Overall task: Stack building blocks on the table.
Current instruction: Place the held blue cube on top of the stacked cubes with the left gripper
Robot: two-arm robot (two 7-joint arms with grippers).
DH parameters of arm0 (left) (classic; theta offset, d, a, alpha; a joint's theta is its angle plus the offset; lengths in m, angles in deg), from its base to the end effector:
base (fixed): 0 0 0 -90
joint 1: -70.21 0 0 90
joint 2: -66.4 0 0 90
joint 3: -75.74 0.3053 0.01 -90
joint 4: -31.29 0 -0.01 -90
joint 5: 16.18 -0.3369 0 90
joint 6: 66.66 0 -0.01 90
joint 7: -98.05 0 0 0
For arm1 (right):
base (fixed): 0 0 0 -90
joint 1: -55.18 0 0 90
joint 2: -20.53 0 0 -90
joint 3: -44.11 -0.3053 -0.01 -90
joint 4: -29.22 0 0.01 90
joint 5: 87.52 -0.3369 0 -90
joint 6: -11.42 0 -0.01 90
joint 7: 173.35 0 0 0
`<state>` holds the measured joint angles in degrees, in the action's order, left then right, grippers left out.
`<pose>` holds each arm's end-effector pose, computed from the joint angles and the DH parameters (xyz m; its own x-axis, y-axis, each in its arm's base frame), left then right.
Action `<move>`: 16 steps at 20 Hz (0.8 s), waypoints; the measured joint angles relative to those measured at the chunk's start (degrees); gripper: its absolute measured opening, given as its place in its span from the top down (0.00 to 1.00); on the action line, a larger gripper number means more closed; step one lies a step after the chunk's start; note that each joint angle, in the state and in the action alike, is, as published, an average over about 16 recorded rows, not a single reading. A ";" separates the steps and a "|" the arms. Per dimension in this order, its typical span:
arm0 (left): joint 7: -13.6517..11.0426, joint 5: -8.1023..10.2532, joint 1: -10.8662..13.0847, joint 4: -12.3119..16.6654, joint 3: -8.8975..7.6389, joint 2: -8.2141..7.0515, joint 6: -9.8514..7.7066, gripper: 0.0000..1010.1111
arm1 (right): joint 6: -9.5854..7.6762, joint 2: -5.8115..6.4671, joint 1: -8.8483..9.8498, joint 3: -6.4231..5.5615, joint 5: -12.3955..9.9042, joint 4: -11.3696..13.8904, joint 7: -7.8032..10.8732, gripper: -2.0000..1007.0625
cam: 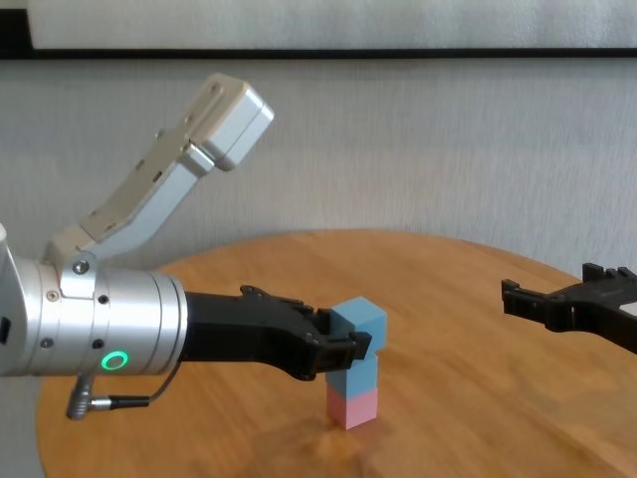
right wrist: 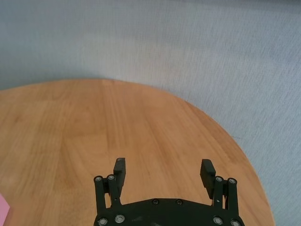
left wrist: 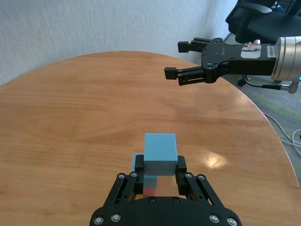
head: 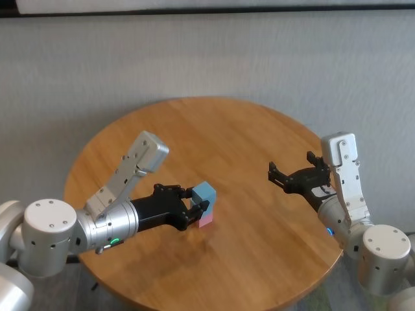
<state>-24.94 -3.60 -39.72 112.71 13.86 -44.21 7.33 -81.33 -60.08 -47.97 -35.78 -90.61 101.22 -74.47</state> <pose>0.4284 -0.0251 -0.2747 0.8087 0.5842 0.0682 -0.5679 0.7453 0.3494 0.4198 -0.0106 -0.3399 0.2796 -0.9529 0.1175 0.9500 0.2568 -0.1777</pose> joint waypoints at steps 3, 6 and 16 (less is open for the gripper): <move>0.11 0.50 -0.21 -0.74 0.18 0.07 0.52 0.60 | 0.00 0.00 0.00 0.00 0.00 0.00 0.00 0.00; 0.24 0.96 -0.51 -1.47 0.35 0.13 1.00 0.60 | 0.00 0.00 0.00 0.00 0.00 0.00 0.00 0.00; 0.94 2.22 -1.97 -4.20 0.82 0.21 2.15 0.60 | 0.00 0.00 0.00 0.00 0.00 0.00 0.00 0.00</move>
<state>-24.00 -1.38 -41.69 108.51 14.69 -44.00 9.48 -81.33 -60.08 -47.97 -35.78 -90.61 101.22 -74.47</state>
